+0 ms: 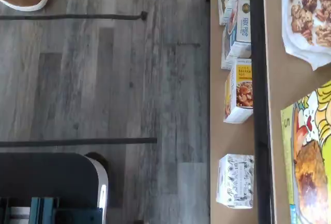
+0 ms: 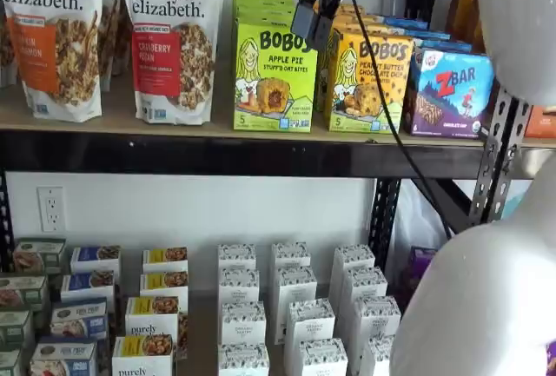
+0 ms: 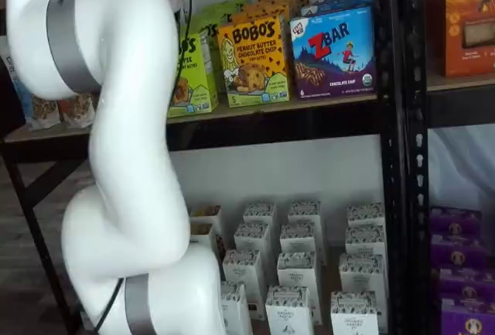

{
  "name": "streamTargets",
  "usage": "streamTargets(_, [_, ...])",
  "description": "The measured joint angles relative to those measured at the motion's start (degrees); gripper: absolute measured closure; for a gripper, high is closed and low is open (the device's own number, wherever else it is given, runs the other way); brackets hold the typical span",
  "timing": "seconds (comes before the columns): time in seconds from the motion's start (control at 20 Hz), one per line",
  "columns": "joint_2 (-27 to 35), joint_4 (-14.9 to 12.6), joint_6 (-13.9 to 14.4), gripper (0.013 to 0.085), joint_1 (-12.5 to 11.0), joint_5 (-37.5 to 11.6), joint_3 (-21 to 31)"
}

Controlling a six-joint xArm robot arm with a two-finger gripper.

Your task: Pick the green box on the top shelf, the fourth from the left

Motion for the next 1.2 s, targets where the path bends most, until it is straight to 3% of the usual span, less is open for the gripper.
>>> streamTargets(0.65, [-1.29, 2.02, -0.75, 0.013, -1.49, -1.29, 0.24])
streamTargets(1.2, [-2.49, 4.76, -0.29, 0.013, -0.92, -8.62, 3.24])
